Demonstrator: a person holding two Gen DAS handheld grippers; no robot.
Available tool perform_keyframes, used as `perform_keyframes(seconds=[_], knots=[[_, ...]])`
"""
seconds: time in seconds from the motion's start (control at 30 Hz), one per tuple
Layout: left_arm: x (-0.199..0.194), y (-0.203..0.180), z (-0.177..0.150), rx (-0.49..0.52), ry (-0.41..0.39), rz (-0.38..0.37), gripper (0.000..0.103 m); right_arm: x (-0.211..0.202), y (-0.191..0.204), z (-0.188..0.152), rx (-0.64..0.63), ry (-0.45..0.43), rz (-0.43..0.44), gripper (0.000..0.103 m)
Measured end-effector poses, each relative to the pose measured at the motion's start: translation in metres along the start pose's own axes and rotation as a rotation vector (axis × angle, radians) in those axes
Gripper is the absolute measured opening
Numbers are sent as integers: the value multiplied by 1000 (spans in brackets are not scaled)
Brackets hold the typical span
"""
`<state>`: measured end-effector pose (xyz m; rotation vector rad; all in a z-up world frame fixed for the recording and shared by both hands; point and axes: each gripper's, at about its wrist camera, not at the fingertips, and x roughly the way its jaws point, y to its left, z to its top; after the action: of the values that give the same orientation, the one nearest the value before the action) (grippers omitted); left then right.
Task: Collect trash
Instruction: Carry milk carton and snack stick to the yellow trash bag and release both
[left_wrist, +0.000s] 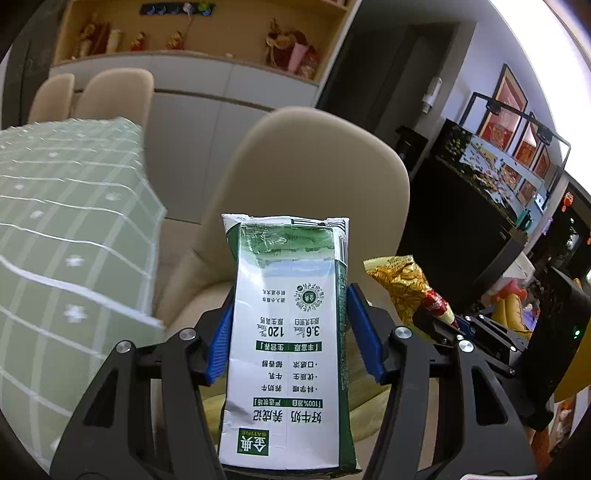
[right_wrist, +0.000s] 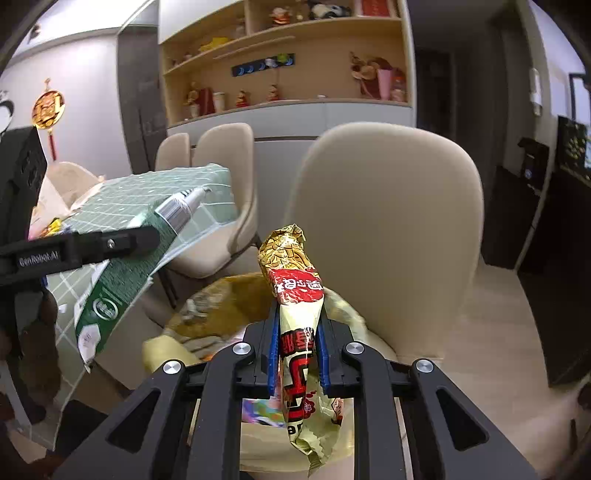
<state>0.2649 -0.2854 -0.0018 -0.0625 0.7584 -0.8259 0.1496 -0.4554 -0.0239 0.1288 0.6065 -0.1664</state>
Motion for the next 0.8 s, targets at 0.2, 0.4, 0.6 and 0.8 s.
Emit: perform_keyframes(seconds=[0.2, 0.4, 0.6, 0.8], knots=[[43, -12, -1, -15, 42, -34, 54, 9, -27, -2, 50, 13, -25, 17], [58, -7, 0, -72, 72, -88, 66, 14, -41, -6, 98, 22, -20, 17], [42, 6, -2, -82, 83, -37, 66, 32, -26, -7, 85, 55, 33, 17], [11, 20, -10, -62, 92, 14, 66, 56, 13, -12, 32, 101, 125, 17]])
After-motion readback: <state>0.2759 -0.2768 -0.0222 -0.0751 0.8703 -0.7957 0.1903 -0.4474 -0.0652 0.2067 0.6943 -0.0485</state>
